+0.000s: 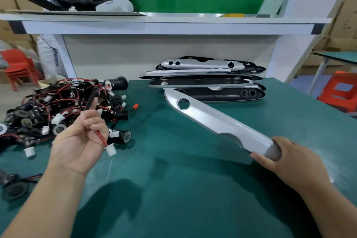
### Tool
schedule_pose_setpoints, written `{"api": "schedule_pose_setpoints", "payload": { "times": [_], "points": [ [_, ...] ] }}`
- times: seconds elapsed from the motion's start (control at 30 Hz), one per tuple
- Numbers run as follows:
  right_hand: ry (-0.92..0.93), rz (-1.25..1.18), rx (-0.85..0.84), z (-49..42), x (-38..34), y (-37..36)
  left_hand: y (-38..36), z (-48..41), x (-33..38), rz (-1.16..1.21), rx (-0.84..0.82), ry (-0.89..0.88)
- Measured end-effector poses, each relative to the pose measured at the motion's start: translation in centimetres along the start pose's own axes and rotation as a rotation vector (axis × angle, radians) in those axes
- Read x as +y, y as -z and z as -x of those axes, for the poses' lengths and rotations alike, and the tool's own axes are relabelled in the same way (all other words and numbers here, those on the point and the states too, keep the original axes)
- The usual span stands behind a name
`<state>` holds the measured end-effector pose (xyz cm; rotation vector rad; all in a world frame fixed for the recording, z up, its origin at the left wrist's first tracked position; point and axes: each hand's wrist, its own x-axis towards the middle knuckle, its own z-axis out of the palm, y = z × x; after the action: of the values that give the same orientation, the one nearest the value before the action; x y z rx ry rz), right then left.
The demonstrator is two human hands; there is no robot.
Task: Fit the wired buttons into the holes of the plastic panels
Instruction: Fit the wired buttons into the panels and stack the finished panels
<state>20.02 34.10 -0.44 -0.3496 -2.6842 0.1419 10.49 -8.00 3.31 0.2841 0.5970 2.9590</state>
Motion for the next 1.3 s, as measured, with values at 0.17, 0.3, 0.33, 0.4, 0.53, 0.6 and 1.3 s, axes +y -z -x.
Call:
{"api": "schedule_pose_setpoints", "payload": {
  "times": [0.17,0.3,0.33,0.4,0.53,0.6,1.3],
  "points": [
    [-0.005,0.032,-0.019,-0.1,0.1,-0.1,-0.9,1.3,-1.7,-0.224,-0.097,0.088],
    [0.028,0.071,-0.070,0.1,-0.7,0.0,-1.2,0.9,-3.9,-0.338,-0.175,0.007],
    [0.047,0.086,-0.077,0.1,-0.9,0.0,-1.5,0.9,-4.3,-0.393,-0.164,-0.029],
    [0.096,0.120,-0.108,0.3,-1.6,0.0,-1.8,1.0,-4.8,-0.447,-0.171,-0.058],
    [0.188,0.192,-0.158,0.6,-2.9,0.2,-1.9,0.9,-5.2,-0.524,-0.127,-0.069],
    [0.216,0.189,-0.165,0.7,-3.3,0.2,-1.9,0.7,-5.2,-0.500,-0.075,-0.080],
    [0.232,0.209,-0.182,1.2,-4.1,0.4,0.0,-0.1,-7.3,-1.389,0.243,-0.291]
  ]
}}
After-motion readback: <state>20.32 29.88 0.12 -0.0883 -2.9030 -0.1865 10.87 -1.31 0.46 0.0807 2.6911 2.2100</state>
